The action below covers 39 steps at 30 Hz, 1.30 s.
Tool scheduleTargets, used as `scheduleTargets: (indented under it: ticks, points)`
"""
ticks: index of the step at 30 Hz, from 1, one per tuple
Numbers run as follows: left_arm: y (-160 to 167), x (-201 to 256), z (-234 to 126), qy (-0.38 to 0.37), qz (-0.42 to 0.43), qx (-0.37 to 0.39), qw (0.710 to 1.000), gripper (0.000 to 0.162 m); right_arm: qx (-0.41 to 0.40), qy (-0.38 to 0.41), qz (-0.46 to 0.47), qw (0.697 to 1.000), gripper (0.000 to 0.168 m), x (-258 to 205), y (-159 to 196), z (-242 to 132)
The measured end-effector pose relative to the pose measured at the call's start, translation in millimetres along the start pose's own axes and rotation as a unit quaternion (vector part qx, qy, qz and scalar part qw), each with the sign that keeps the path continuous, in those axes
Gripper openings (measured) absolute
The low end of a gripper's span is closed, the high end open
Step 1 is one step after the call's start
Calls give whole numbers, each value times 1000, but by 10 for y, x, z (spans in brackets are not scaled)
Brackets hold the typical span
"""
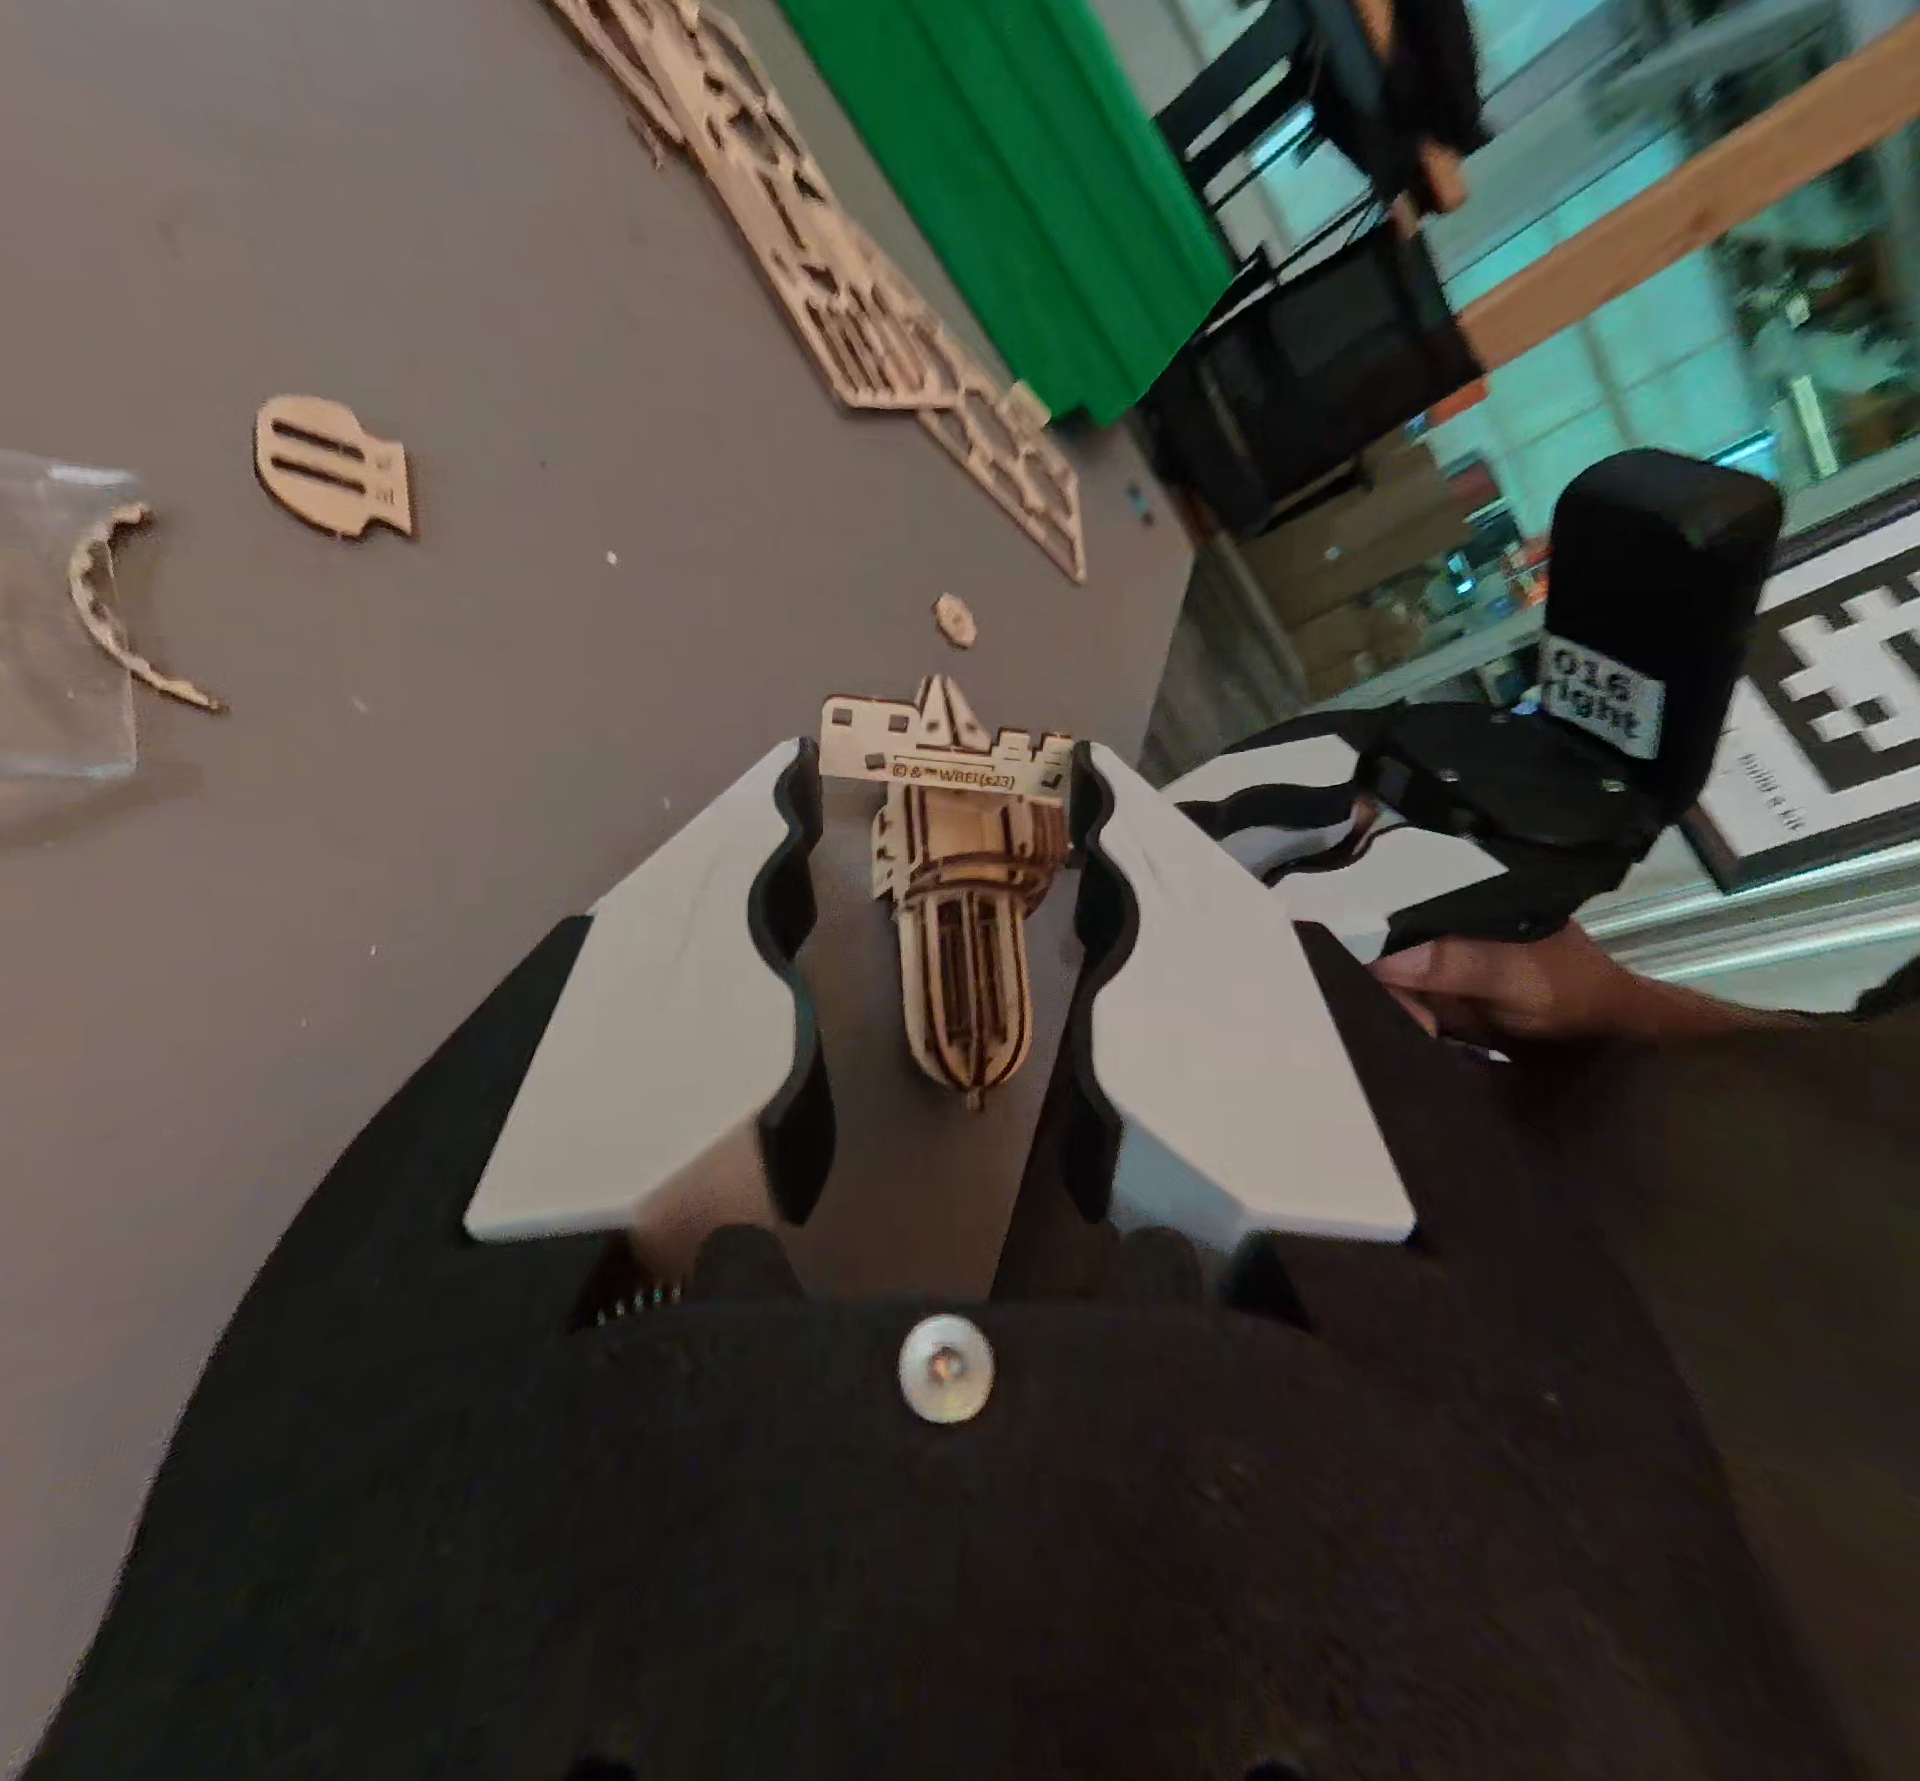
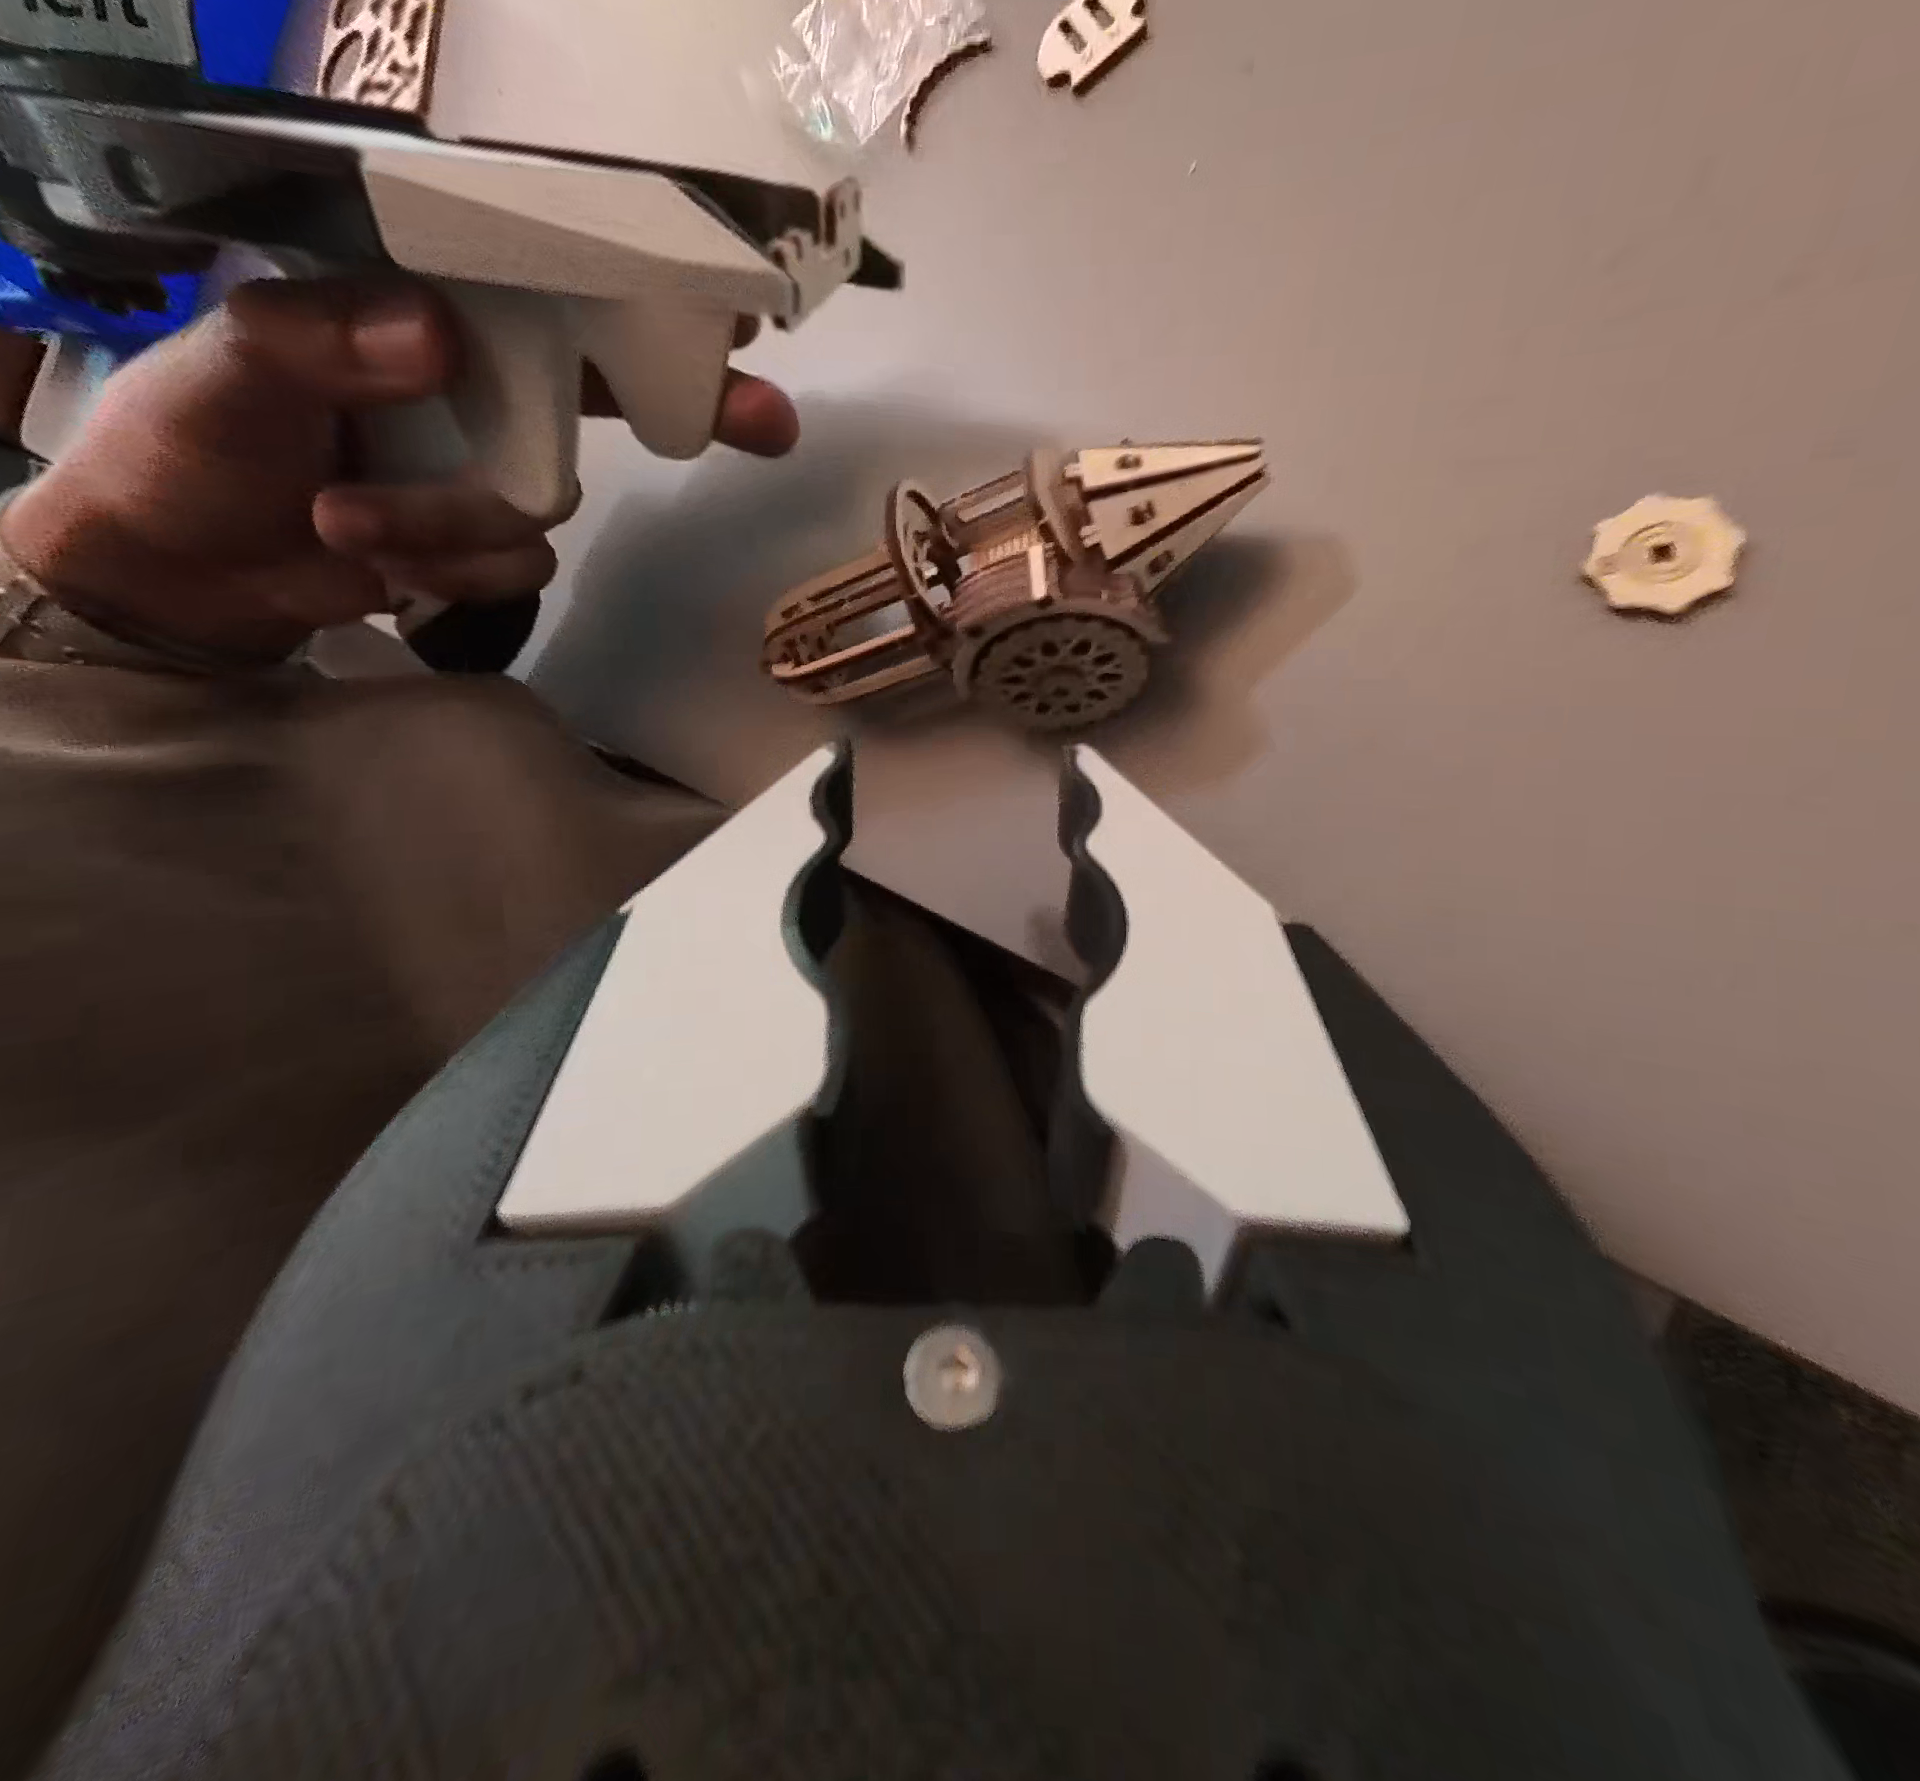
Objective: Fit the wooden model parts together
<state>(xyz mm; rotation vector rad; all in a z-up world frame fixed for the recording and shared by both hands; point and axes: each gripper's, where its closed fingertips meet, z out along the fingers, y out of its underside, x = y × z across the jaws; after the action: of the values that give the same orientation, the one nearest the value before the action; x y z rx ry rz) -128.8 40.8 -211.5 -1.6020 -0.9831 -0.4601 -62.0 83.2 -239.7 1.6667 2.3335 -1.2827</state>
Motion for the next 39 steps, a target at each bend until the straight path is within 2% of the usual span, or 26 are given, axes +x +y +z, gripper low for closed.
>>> scheduleTargets:
  ticks: [6, 9, 13, 19, 25, 27, 30, 35, 39]
  points:
    - [263, -28, 54, -7, -23, -47, 999, 47, 4, 8, 4, 1000, 38, 22, 36, 129]
    - [318, 15, 75, 11, -41, -56, 998, 48, 11, 6, 9, 1000, 37, 59, -4, 147]
    - [390, 109, 119, 46, -61, -68, 995, 48, 33, -22, 60, 997, 41, 85, -92, 166]
    - [437, 227, 186, 83, -70, -68, 992, 48, 43, -28, 105, 993, 43, 324, -210, 164]
    - [390, 366, 225, 135, -103, -48, 984, 48, 51, -14, 101, 994, 50, 530, -338, 27]
    - [324, 336, 192, 129, -105, -32, 986, 48, 53, 1, 60, 997, 54, 476, -350, -14]
    - [158, 257, 88, 118, -113, 4, 987, 48, 59, 55, -51, 995, 58, 375, -348, -23]
    - [-31, 98, -46, 78, -112, 47, 989, 48, 56, 173, -265, 947, 60, 303, -384, 93]
    - [-75, 86, -94, 68, -119, 58, 989, 47, 32, 214, -327, 920, 60, 248, -405, 213]
